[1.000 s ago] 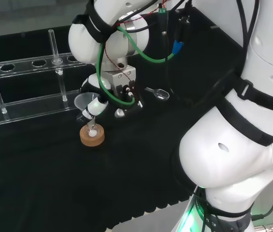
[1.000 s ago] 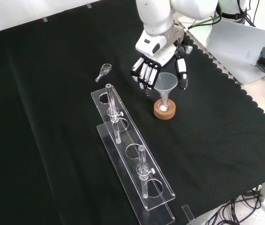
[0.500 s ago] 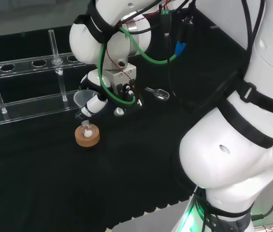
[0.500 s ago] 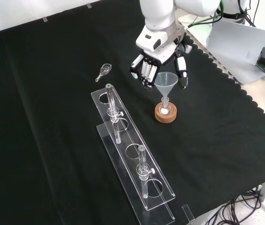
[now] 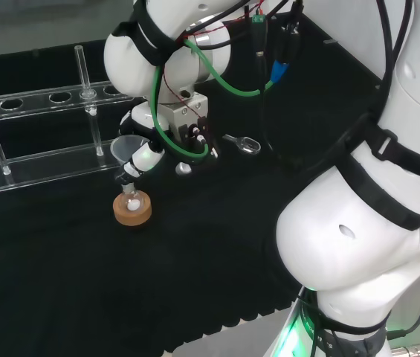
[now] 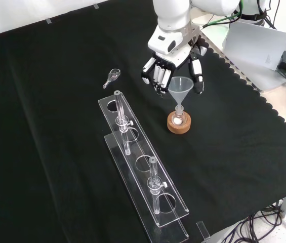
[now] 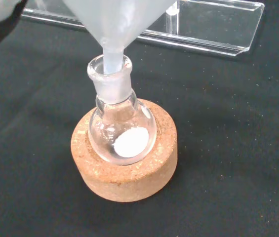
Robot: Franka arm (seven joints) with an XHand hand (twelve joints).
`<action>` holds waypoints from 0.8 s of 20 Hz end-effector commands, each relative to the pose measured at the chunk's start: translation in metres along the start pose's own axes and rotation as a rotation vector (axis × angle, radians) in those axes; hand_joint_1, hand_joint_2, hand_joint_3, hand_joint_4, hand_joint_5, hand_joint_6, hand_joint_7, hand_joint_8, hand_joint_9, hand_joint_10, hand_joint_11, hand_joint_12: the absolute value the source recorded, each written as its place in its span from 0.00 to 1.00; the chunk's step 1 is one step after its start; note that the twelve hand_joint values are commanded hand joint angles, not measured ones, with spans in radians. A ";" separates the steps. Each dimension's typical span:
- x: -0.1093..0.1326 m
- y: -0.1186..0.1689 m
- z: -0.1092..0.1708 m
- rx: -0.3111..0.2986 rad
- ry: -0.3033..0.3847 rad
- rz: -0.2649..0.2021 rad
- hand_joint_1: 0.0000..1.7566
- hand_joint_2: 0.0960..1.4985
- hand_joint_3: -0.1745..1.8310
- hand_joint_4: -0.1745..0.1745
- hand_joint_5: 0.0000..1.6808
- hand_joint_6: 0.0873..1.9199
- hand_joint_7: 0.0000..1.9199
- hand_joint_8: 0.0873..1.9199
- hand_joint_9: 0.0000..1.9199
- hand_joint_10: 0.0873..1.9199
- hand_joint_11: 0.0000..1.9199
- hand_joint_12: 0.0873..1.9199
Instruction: Remove the funnel from the round-bottom flask.
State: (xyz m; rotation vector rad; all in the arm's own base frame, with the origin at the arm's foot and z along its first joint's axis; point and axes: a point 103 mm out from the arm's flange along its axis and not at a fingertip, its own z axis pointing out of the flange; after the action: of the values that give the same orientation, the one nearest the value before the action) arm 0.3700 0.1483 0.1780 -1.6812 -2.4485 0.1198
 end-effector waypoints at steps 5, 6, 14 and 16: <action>0.004 0.000 -0.009 0.005 -0.030 -0.053 0.48 0.42 0.10 0.89 0.58 0.31 0.69 0.12 0.52 0.15 0.01 0.81; 0.004 0.000 -0.011 0.005 -0.036 -0.057 0.48 0.42 0.10 0.90 0.58 0.31 0.69 0.12 0.52 0.15 0.01 0.81; 0.001 0.000 -0.020 0.004 -0.062 -0.059 0.48 0.42 0.10 0.90 0.58 0.31 0.70 0.12 0.52 0.15 0.01 0.82; 0.000 0.000 -0.021 0.005 -0.065 -0.061 0.48 0.42 0.10 0.90 0.58 0.31 0.70 0.12 0.52 0.14 0.01 0.82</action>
State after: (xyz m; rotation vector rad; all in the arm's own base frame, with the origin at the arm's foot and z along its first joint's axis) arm 0.3730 0.1487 0.1968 -1.6239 -2.5378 0.1689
